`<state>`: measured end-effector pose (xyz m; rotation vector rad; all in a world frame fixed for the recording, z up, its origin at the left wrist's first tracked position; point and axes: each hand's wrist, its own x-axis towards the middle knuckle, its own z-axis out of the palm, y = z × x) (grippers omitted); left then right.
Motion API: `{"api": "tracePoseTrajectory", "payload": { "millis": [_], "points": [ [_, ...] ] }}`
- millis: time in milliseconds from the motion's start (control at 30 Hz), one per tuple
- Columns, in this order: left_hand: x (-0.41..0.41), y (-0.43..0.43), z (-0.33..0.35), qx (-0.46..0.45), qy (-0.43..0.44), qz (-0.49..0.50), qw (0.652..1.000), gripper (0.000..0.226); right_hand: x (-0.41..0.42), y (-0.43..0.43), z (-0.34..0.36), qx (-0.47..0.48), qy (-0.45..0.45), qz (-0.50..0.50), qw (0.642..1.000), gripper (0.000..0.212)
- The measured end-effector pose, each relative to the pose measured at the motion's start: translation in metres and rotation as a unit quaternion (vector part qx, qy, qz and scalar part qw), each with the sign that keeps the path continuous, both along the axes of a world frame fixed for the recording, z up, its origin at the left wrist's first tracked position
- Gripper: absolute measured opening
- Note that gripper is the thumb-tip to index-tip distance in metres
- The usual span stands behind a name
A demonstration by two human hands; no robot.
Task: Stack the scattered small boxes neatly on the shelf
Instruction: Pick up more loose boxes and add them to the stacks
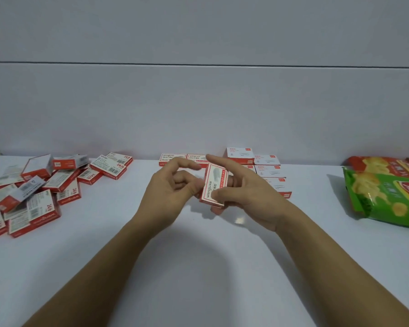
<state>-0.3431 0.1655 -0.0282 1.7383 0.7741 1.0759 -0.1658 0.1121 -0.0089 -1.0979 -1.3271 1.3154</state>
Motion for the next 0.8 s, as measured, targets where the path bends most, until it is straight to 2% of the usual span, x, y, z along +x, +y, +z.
{"api": "tracePoseTrajectory", "payload": {
  "millis": [33, 100, 167, 233, 400, 500, 600, 800],
  "points": [
    [0.000, 0.000, 0.000, 0.002, -0.009, -0.004, 1.000, 0.013, -0.002, 0.001, 0.000, 0.012, 0.008, -0.015, 1.000, 0.060],
    [0.001, -0.001, -0.001, 0.005, -0.016, -0.019, 1.000, 0.021, -0.005, 0.003, -0.001, 0.022, 0.038, -0.067, 0.997, 0.047],
    [0.002, -0.002, -0.004, 0.043, 0.036, -0.020, 0.998, 0.043, -0.007, 0.005, -0.002, 0.007, 0.084, -0.124, 0.989, 0.037],
    [0.004, -0.003, -0.009, 0.105, 0.105, 0.011, 0.989, 0.053, -0.010, 0.008, -0.007, -0.002, 0.088, -0.158, 0.984, 0.034],
    [0.003, 0.001, -0.012, 0.167, 0.144, 0.061, 0.973, 0.046, -0.020, 0.011, -0.013, -0.024, 0.093, -0.174, 0.980, 0.030],
    [-0.002, 0.006, -0.013, 0.168, 0.164, 0.088, 0.968, 0.048, -0.015, 0.013, -0.013, -0.007, 0.026, -0.200, 0.979, 0.031],
    [-0.004, 0.008, -0.012, 0.201, 0.223, 0.081, 0.950, 0.049, -0.011, 0.013, -0.014, 0.011, -0.032, -0.224, 0.974, 0.028],
    [-0.006, 0.009, -0.003, 0.288, 0.287, 0.111, 0.907, 0.046, -0.020, 0.013, -0.015, -0.014, 0.065, -0.207, 0.976, 0.022]
  ]
}}
